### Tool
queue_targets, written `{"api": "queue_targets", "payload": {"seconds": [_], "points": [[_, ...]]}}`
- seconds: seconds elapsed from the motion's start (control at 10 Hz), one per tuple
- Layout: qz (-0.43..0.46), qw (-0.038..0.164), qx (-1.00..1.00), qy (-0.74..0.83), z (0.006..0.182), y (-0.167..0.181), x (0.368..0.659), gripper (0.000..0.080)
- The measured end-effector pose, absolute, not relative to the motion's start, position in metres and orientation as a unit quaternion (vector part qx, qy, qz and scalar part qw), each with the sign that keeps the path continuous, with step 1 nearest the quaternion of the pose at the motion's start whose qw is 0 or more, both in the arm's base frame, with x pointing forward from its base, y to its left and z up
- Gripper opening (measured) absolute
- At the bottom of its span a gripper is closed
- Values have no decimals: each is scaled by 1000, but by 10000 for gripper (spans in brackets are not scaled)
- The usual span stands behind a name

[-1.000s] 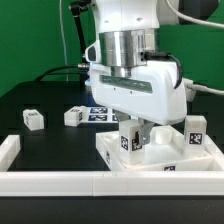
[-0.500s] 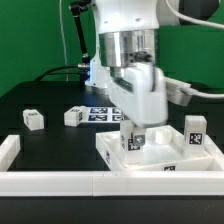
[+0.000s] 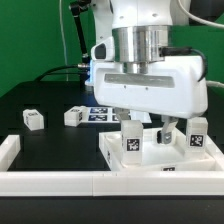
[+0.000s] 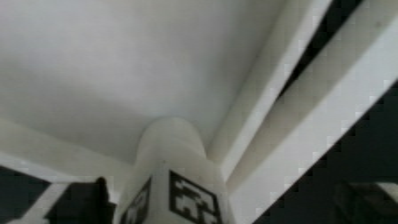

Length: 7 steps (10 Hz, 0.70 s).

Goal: Assemble square table

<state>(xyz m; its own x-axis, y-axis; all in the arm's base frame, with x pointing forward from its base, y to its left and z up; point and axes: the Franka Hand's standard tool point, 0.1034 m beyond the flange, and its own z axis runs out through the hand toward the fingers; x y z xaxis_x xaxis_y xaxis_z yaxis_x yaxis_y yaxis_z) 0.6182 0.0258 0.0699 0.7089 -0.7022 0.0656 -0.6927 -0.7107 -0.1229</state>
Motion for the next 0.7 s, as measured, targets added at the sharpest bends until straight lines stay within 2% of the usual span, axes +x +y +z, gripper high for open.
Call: {"api": "queue_targets", "payload": {"seconds": [0.2, 0.5, 0.7], "points": [[-57, 38, -948, 309, 69, 23, 618, 648], [-92, 4, -994, 58, 71, 7, 624, 648], [-95, 1, -995, 40, 70, 5, 623, 648]]}}
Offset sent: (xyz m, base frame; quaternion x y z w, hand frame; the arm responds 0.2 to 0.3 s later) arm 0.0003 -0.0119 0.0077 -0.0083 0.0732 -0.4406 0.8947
